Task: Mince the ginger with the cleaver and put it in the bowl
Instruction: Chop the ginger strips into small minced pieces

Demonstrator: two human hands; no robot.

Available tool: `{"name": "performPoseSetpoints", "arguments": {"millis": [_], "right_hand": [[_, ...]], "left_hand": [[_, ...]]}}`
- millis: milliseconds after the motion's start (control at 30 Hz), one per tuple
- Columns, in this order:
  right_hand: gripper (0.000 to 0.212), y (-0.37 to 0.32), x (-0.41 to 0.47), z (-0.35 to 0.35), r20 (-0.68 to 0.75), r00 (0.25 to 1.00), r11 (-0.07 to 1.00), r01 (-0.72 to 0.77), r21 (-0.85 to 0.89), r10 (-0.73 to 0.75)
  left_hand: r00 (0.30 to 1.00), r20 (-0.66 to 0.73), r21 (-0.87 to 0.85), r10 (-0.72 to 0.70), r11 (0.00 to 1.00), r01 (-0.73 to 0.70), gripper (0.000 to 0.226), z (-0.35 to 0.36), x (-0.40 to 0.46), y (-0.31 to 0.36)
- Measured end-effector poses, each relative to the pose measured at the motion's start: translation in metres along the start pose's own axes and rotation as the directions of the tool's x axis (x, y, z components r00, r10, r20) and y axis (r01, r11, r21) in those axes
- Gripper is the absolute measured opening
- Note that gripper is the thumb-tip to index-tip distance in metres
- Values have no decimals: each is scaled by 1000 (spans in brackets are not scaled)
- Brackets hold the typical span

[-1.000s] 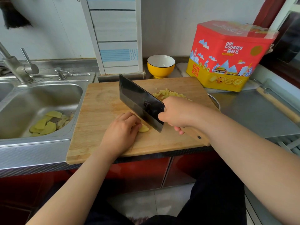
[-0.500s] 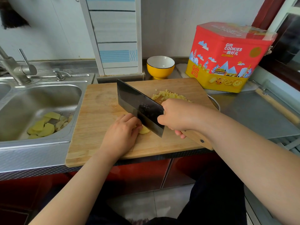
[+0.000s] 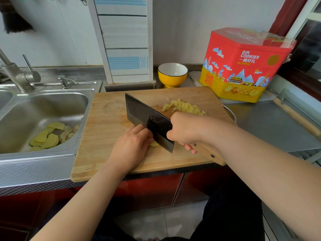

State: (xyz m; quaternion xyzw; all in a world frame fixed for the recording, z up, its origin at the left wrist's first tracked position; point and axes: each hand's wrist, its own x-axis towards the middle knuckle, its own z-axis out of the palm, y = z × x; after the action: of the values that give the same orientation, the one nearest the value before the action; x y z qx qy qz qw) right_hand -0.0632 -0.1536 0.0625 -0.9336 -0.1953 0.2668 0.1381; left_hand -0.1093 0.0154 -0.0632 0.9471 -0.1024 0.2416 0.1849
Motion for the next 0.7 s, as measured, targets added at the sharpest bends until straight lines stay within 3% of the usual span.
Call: {"name": "performPoseSetpoints", "arguments": {"millis": [133, 400, 700], "right_hand": [[14, 5, -2, 20, -98, 995, 1000, -1, -27, -1], [15, 28, 2, 20, -156, 987, 990, 52, 131, -31], [20, 7, -11, 5, -134, 988, 997, 79, 6, -78]], "left_hand": [[1000, 4, 7, -2, 1000, 2, 3, -1, -1, 1], [1000, -7, -31, -22, 999, 21, 4, -6, -3, 5], [999, -2, -2, -46, 999, 46, 4, -3, -6, 3]]}}
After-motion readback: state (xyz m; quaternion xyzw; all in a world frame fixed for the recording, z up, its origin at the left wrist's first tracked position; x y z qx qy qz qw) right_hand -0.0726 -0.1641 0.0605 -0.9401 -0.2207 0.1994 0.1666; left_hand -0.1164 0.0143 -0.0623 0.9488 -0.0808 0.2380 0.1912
